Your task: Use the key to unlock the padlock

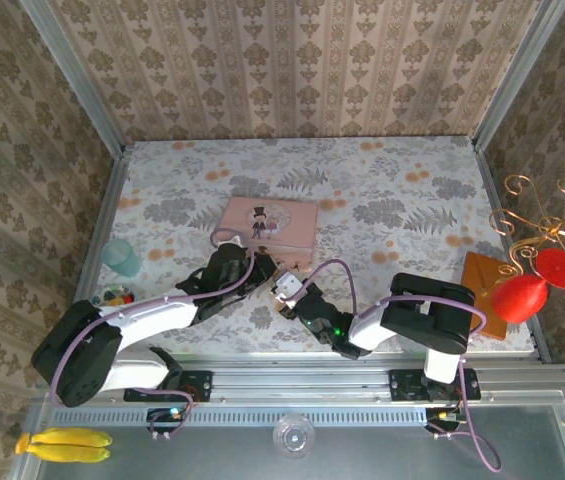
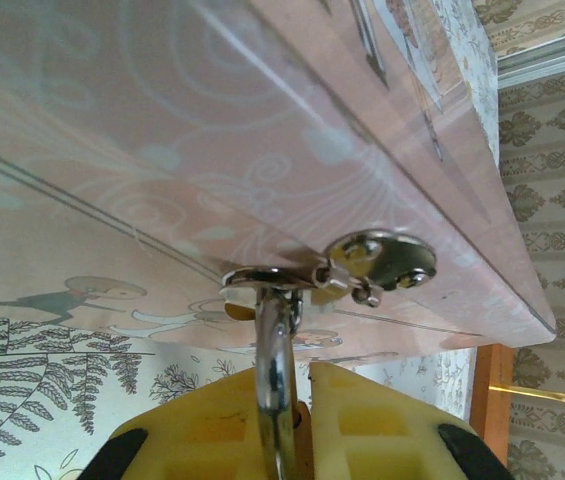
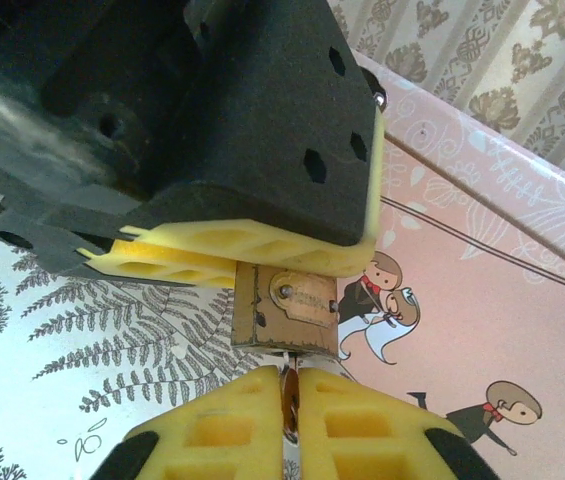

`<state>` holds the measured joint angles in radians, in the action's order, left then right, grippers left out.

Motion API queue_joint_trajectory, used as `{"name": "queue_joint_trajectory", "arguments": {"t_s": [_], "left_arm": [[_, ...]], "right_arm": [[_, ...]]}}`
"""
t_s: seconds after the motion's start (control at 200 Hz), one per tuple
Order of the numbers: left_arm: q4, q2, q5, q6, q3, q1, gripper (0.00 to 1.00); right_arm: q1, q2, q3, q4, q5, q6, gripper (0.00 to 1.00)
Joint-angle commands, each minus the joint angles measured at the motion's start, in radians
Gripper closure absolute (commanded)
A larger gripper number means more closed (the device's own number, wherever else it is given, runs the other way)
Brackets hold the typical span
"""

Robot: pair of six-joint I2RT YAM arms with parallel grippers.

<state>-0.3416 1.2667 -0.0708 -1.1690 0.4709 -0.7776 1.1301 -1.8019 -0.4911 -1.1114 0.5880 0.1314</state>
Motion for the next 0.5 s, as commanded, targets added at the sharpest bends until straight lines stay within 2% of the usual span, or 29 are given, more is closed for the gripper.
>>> {"name": "queue_joint_trajectory", "arguments": {"t_s": [0.0, 0.15, 0.3, 0.4, 0.495], "left_arm": [[-0.098, 0.013, -0.024, 0.021, 0.034, -0.009, 1.00], [-0.115, 0.035, -0.027, 0.020, 0.035, -0.009, 1.00], [-0.136, 0.078, -0.032, 0.030, 0.045, -0.009, 0.97], [-0.179, 0.131, -0.058, 0.054, 0.060, -0.009, 0.90], [-0.182, 0.172, -0.087, 0.079, 0.082, -0.011, 0.82]], "right_arm": [[-0.004, 0.024, -0.021, 0.030, -0.003, -0.088, 0.92], [-0.017, 0.051, -0.006, 0.043, -0.049, -0.164, 0.95], [-0.061, 0.123, -0.009, 0.169, -0.177, -0.321, 0.99], [-0.122, 0.157, -0.032, 0.297, -0.321, -0.443, 1.00], [-0.142, 0.172, -0.027, 0.338, -0.354, -0.472, 1.00]]}}
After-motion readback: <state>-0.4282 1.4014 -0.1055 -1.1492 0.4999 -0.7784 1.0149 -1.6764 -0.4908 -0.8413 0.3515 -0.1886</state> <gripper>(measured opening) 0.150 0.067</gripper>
